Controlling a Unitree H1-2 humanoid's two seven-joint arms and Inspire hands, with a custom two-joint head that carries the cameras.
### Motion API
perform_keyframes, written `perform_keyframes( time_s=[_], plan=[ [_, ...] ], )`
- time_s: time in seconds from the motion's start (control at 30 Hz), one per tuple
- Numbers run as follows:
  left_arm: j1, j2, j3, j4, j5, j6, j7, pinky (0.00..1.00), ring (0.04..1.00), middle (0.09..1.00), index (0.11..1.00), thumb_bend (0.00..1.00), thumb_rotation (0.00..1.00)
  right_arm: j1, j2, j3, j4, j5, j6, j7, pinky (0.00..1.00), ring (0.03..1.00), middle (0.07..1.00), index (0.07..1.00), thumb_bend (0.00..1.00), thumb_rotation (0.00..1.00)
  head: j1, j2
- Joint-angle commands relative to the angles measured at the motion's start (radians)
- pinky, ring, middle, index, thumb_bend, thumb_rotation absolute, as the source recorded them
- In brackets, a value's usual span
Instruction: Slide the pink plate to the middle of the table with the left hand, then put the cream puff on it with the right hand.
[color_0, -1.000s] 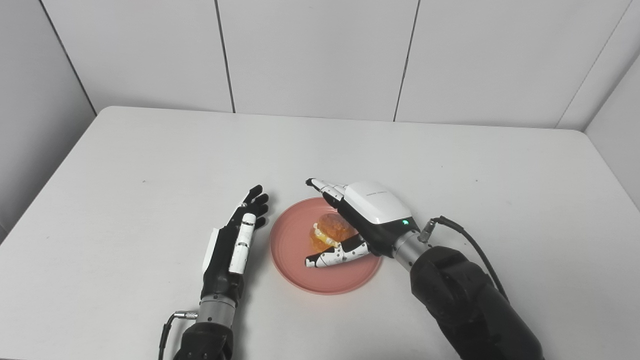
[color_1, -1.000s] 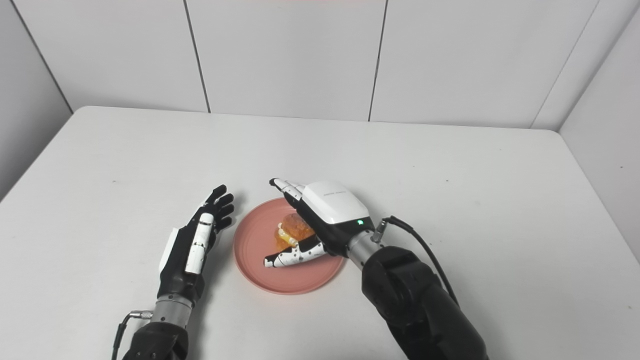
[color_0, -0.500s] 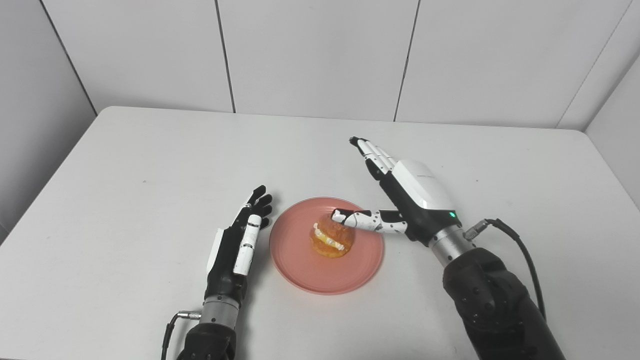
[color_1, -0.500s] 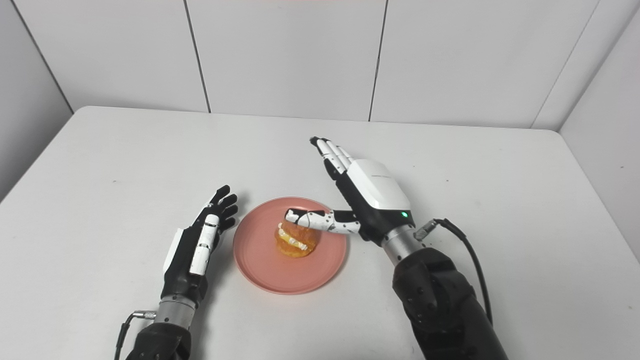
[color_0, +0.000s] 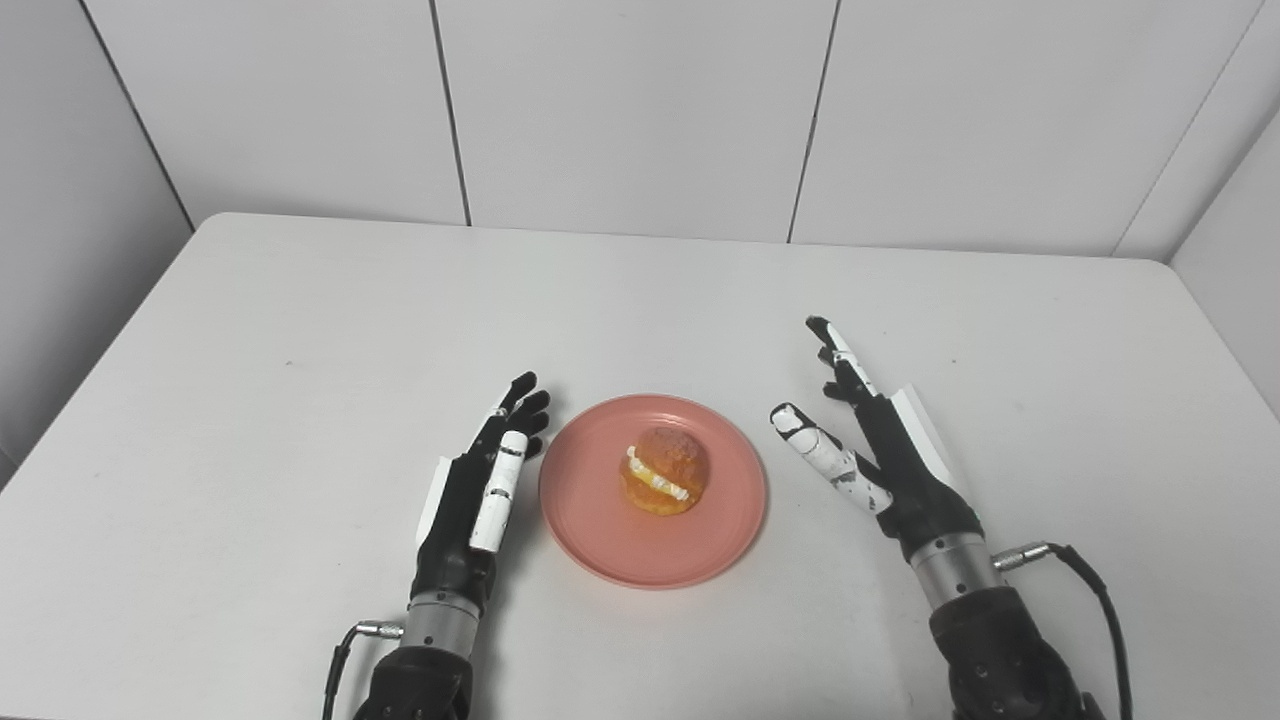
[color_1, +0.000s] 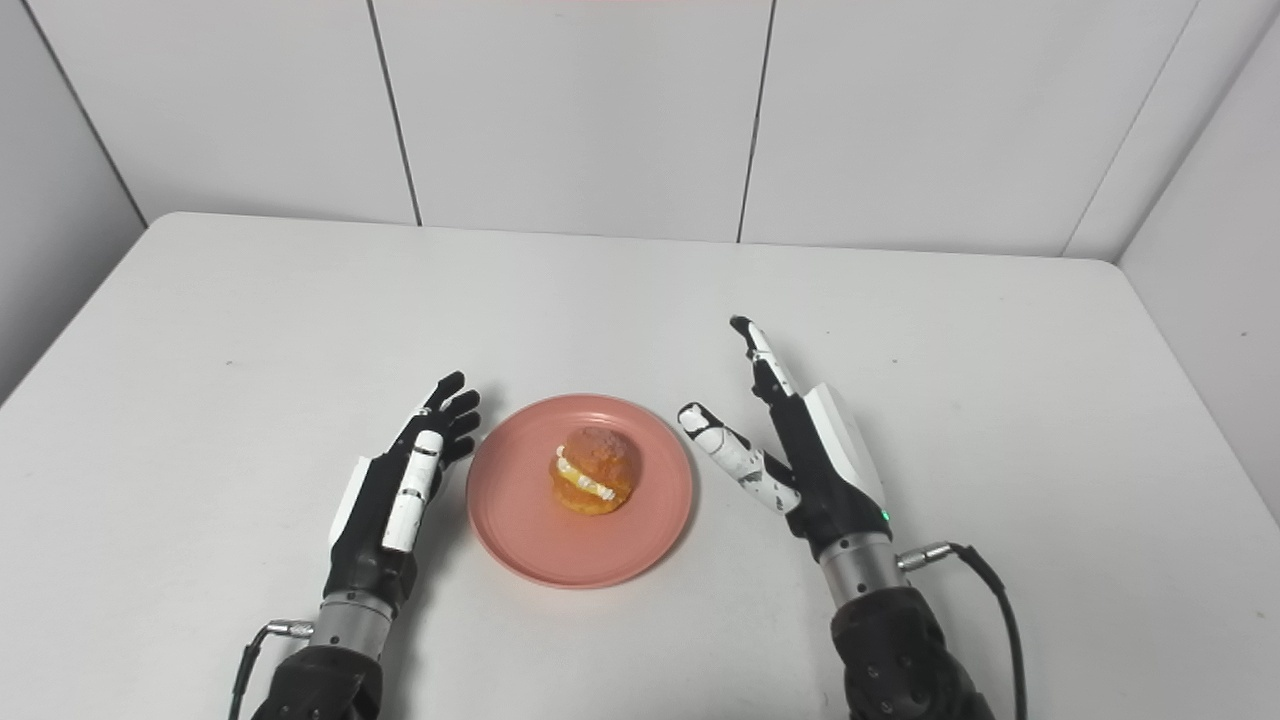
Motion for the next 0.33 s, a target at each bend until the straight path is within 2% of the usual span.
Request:
perform_keyframes(
  time_s=[0.0,0.13,0.3],
  plan=[
    [0.000,0.010,-0.001,-0.029,0.004,-0.022,-0.005,0.89,0.890,0.898,0.881,0.49,1.00,-0.016,0.013,-0.011,0.002,0.032,-0.053,-0.026,0.88,0.933,0.949,0.948,0.56,1.00,0.003,0.001],
    [-0.002,0.012,0.001,-0.024,0.004,-0.026,-0.006,0.89,0.890,0.898,0.881,0.49,1.00,-0.002,0.038,-0.034,0.047,0.114,-0.071,-0.039,0.83,0.907,0.927,0.926,0.53,1.00,0.008,-0.002],
    [0.000,0.011,0.001,-0.025,0.004,-0.025,-0.006,0.89,0.891,0.899,0.883,0.50,1.00,0.006,0.059,-0.053,0.070,0.186,-0.052,-0.039,0.83,0.908,0.922,0.914,0.50,1.00,0.008,-0.001]
  ],
)
